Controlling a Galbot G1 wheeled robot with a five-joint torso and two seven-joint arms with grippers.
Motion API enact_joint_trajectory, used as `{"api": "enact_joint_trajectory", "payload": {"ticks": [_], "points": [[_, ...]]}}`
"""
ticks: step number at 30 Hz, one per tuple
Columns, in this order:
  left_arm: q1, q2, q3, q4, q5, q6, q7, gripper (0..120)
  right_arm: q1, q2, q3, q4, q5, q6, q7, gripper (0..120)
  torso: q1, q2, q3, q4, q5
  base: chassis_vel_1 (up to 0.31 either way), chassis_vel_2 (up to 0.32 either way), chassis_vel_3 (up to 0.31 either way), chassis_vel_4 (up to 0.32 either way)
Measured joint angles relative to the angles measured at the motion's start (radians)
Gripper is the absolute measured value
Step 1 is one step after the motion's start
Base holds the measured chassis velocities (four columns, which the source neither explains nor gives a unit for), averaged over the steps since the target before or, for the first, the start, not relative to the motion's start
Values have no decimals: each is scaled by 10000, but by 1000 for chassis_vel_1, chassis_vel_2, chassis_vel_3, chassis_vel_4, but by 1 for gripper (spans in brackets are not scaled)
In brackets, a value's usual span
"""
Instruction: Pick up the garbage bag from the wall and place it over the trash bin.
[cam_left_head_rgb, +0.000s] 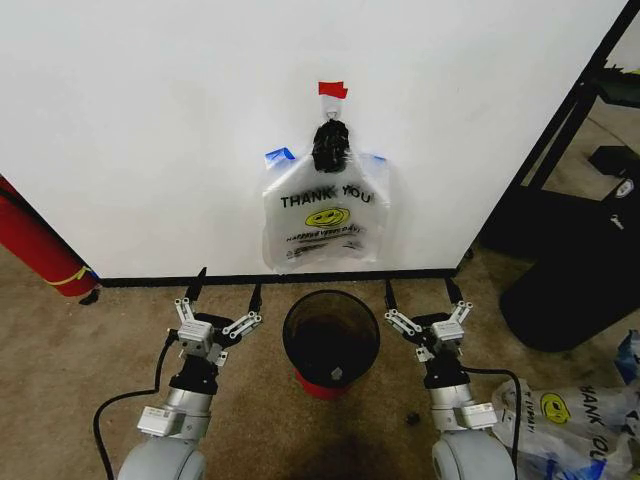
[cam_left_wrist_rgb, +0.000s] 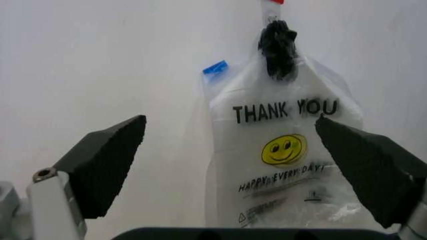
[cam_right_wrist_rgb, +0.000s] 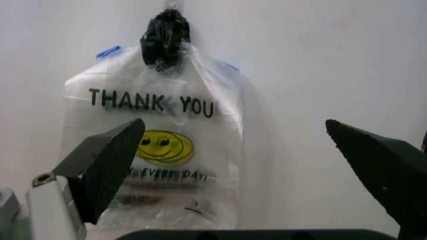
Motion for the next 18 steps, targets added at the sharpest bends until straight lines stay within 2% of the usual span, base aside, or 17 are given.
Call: {"api": "enact_joint_trajectory", "payload": {"ticks": [18], "points": [[-141,-65,23,110,41,64,132,100,-44,87,280,-216,-87,401,-507,100,0,0,0,0,0,0,0,0,0]]}}
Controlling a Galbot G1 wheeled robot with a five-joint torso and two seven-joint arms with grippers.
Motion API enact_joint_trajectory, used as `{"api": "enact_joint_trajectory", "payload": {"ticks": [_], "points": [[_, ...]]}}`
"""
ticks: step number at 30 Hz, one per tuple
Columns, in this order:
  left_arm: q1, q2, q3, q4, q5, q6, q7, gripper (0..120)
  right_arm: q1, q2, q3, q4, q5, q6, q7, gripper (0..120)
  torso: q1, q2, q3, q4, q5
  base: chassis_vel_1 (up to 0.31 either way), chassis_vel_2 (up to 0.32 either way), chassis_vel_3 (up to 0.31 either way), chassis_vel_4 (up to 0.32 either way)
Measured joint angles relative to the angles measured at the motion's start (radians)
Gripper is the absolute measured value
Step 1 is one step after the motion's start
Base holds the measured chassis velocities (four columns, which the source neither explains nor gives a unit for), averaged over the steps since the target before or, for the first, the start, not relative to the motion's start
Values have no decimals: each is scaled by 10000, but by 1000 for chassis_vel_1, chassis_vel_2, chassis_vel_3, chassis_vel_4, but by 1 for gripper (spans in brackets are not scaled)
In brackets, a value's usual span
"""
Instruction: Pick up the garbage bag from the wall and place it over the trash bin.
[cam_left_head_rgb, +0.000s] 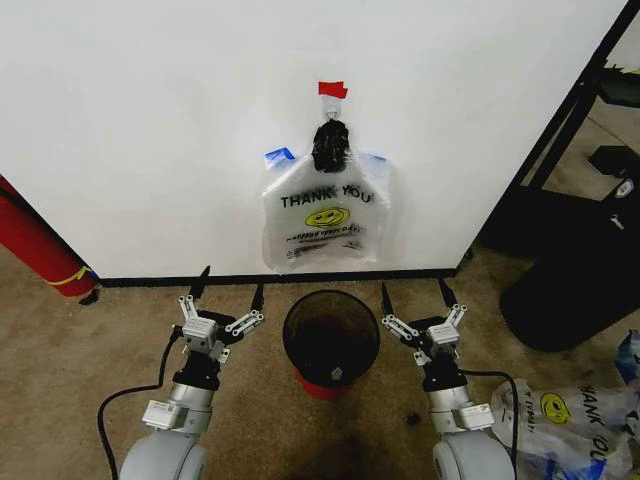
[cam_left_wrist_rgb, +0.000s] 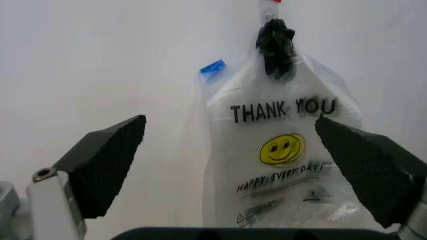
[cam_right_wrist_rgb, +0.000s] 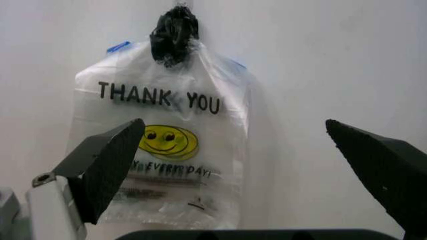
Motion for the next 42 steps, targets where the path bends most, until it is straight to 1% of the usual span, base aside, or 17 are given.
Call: {"api": "enact_joint_trajectory", "payload": {"ticks": [6,8,10,11,12,14,16,19,20,24,27,28,30,35,36,40,42], "points": [[110,-20,-8,-128,43,-1,-79,100,-41,15,-172,23,23,17,155,100,0,0,0,0,0,0,0,0,0],[176,-14,-72,-151,51,-64,-58,100,156,-22,-522,-126,628,-177,450,100,0,0,0,0,0,0,0,0,0],[227,-12,-102,-151,60,-165,56,100,417,-120,-1055,-229,2181,-410,548,100,0,0,0,1,0,0,0,0,0],[268,-3,-117,-119,125,-221,104,100,582,-191,-1417,-212,3348,-735,630,100,0,0,0,1,0,0,0,0,0],[268,-3,-117,-119,125,-221,104,100,582,-191,-1417,-212,3348,-735,630,100,0,0,0,1,0,0,0,0,0],[299,15,-123,-78,216,-236,151,100,1051,-319,-1849,-107,5211,-1372,734,100,0,0,0,1,-1,0,0,0,0],[298,7,-88,-70,286,-236,206,100,1878,-479,-2027,-285,6912,-1987,785,100,0,0,0,-2,-1,0,0,0,0],[335,6,-39,-72,395,-255,301,100,3244,-642,-2182,-833,8778,-2562,837,100,0,-1,0,1,1,0,0,0,0],[335,6,-39,-72,395,-255,301,100,3244,-642,-2182,-833,8778,-2562,837,100,0,-1,0,1,1,0,0,0,0],[409,24,-107,-90,474,-267,327,100,4876,-664,-2345,-1699,10293,-3324,657,100,0,-1,1,1,-1,0,0,0,0],[447,15,-163,-101,518,-301,322,100,5793,-559,-2590,-2569,10913,-3767,129,100,1,0,1,1,-1,0,0,0,0],[447,15,-163,-101,518,-301,322,100,5793,-559,-2590,-2569,10913,-3767,129,100,1,0,1,1,-1,0,0,0,0],[454,-2,-180,-101,537,-332,306,100,6396,-367,-2676,-3226,11039,-3865,-251,100,1,-1,1,0,1,0,0,0,0],[463,-43,-231,-44,590,-379,201,100,7814,273,-2550,-4642,11006,-3617,-768,100,1,-2,1,1,-2,0,0,0,0],[463,-43,-231,-44,590,-379,201,100,7814,273,-2550,-4642,11006,-3617,-768,100,1,-2,1,1,-2,0,0,0,0],[430,-69,-164,115,678,-385,103,100,8510,634,-2236,-5698,10739,-3480,-1116,100,1,-2,1,3,-2,0,0,0,0],[400,-95,-74,178,724,-385,85,100,8709,633,-2124,-6129,10636,-3418,-1280,97,1,-2,1,-2,0,0,0,0,0]]}}
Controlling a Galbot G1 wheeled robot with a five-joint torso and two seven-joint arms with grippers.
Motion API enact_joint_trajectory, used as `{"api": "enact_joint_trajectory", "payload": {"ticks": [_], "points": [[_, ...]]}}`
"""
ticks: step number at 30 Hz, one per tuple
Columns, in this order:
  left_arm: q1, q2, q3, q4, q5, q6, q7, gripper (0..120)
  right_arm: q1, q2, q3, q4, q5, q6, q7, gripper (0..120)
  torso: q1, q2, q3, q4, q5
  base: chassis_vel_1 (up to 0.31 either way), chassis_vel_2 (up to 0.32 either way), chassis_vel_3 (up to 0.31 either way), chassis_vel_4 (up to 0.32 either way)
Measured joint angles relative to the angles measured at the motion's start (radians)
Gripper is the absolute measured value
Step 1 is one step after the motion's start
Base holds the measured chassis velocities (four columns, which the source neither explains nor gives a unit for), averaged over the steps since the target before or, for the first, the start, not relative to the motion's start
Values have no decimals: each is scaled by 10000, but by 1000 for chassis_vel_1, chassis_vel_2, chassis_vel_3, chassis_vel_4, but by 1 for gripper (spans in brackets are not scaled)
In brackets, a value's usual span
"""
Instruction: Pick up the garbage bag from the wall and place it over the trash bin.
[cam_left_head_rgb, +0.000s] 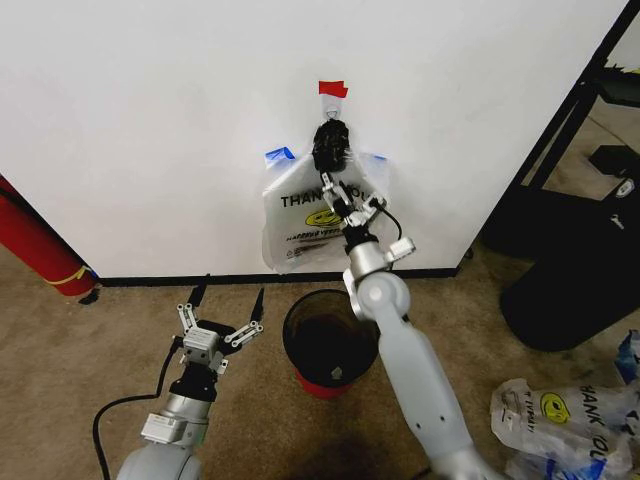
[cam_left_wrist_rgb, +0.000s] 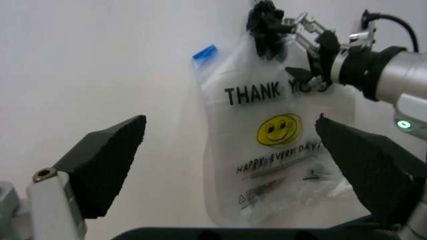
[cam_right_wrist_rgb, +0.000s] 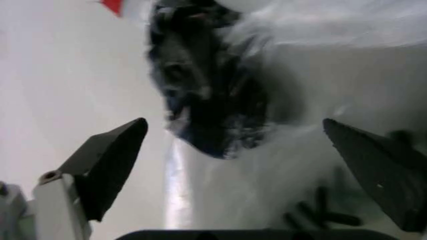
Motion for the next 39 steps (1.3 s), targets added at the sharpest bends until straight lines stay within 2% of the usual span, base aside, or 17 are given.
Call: {"api": "enact_joint_trajectory", "payload": {"ticks": [2,4,9,10,14,25,31,33,37,39], "points": [[-12,-15,35,26,22,0,-4,100,50,0,38,-105,-22,13,-80,95,0,0,0,0,1,0,0,0,0],[-53,-49,117,108,81,0,-16,100,143,0,138,-291,-71,47,-331,90,0,0,-1,1,0,0,0,0,0],[-162,-90,229,233,141,0,-26,100,189,2,117,-366,-227,49,-582,69,0,0,-1,1,0,0,0,0,0],[-162,-90,229,233,141,0,-26,100,189,2,117,-366,-227,49,-582,69,0,0,-1,1,0,0,0,0,0],[-227,-91,253,328,149,0,-37,100,185,37,44,-339,-391,54,-691,51,-1,0,-2,3,1,0,0,0,0],[-252,-100,326,389,236,-15,-65,100,371,24,161,-401,-484,53,-796,47,-1,1,-2,3,0,0,0,0,0],[-244,-99,327,391,249,-38,-71,100,405,17,196,-426,-548,62,-830,22,-1,2,-2,2,0,0,0,0,0],[-245,-98,332,393,250,-40,-72,100,406,16,199,-426,-554,66,-835,19,-1,2,-2,2,0,0,0,0,0],[-242,-97,343,401,254,-66,-77,100,401,13,187,-419,-606,96,-852,3,-1,1,-2,2,0,0,0,0,0],[-234,-97,343,404,266,-85,-83,100,362,12,155,-376,-650,116,-852,0,-1,2,-2,2,0,0,0,0,0]]}}
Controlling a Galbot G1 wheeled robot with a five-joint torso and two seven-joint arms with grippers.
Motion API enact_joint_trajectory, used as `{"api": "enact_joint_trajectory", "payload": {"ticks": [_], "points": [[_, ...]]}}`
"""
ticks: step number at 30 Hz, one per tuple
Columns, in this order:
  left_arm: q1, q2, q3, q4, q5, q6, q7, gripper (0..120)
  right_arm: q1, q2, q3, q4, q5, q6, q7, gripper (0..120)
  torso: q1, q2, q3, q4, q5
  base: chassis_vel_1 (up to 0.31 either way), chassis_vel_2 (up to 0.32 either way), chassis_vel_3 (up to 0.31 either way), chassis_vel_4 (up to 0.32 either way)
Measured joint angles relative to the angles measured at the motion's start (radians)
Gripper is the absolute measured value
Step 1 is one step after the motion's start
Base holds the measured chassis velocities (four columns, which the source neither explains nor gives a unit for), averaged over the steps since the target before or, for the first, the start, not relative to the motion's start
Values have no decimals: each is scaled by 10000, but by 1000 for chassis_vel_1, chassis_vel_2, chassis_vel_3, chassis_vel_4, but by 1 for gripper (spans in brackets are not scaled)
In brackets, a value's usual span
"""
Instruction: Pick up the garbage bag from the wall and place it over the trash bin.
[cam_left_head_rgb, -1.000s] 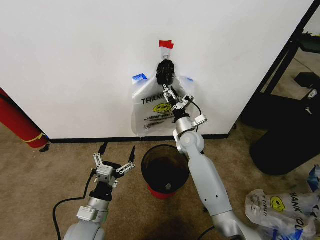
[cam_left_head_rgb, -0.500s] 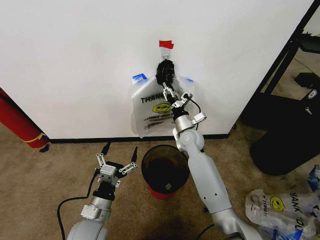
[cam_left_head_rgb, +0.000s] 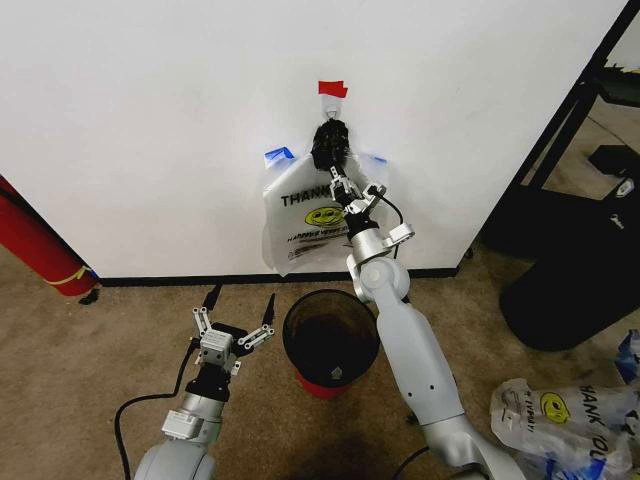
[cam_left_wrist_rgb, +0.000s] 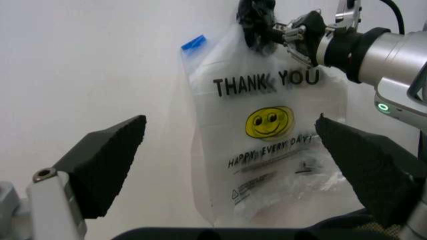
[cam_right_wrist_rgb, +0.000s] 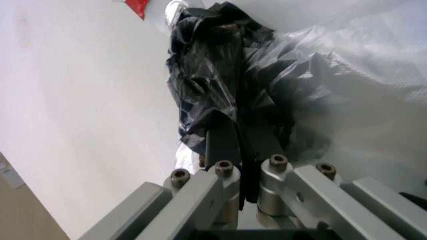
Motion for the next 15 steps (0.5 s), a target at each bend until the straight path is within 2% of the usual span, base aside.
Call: {"api": "enact_joint_trajectory", "payload": {"ticks": [6,9,15], "points": [[27,9,-7,-12,18,-12,-4,100,-294,-3,-158,113,-347,64,36,0,0,0,0,1,0,0,0,0,0],[40,12,-11,-17,54,-20,-5,100,-395,-6,-163,115,-369,76,23,7,0,0,0,0,0,0,0,0,0],[75,12,38,-78,147,-26,-5,100,-535,-6,-173,143,-371,123,-117,32,0,0,0,0,0,0,0,0,0]]}}
